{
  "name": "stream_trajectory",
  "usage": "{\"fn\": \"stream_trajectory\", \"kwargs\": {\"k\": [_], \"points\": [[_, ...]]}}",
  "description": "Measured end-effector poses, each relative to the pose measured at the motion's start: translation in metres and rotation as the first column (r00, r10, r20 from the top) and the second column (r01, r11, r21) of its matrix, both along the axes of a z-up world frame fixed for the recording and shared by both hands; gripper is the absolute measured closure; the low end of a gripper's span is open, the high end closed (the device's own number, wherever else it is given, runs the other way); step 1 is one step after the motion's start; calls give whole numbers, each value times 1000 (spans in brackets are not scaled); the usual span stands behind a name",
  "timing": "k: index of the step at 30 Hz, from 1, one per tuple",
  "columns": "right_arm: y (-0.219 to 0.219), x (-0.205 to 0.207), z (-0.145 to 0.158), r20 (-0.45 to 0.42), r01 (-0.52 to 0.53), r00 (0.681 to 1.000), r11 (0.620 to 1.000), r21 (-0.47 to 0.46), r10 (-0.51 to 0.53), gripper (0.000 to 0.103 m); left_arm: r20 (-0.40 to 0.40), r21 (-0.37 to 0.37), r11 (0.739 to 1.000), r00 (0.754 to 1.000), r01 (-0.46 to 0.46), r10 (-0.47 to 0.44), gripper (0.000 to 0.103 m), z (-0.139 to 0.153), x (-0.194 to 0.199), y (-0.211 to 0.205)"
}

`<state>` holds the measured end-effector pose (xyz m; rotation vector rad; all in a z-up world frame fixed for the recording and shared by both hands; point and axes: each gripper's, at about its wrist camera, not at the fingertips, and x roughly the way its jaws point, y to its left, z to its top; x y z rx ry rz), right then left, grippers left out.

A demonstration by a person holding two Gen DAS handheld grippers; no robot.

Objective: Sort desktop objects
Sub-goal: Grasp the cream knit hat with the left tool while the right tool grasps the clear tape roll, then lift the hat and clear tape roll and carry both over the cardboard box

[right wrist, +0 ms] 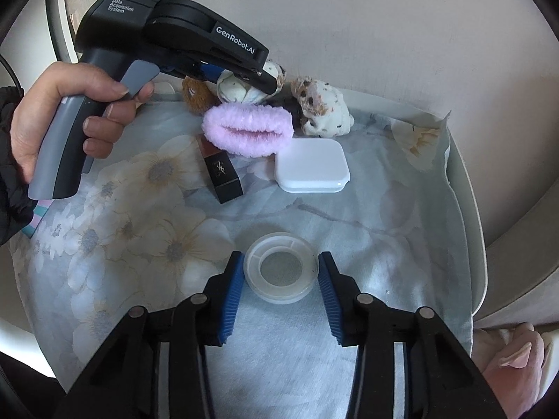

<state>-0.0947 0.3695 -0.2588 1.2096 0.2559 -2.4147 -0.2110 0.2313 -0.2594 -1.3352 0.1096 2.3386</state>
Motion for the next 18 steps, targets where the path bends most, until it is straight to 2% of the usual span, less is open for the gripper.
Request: {"fn": "stream_trajectory", "kwargs": {"k": [6, 11, 18], "points": [[1, 3, 14, -6, 5, 1000, 1000, 1, -5, 64, -8, -2, 1000, 1000, -1, 1, 63, 22, 11, -3], [-6, 8, 38, -30, 10, 1000, 1000, 3, -10, 64, -34, -2, 1000, 999, 5, -5, 63, 56, 22, -11], [-11, 5, 72, -33, 42, 999, 999, -34, -43, 64, -60, -25, 1000, 998, 15, -17, 63, 104, 66, -29]]}}
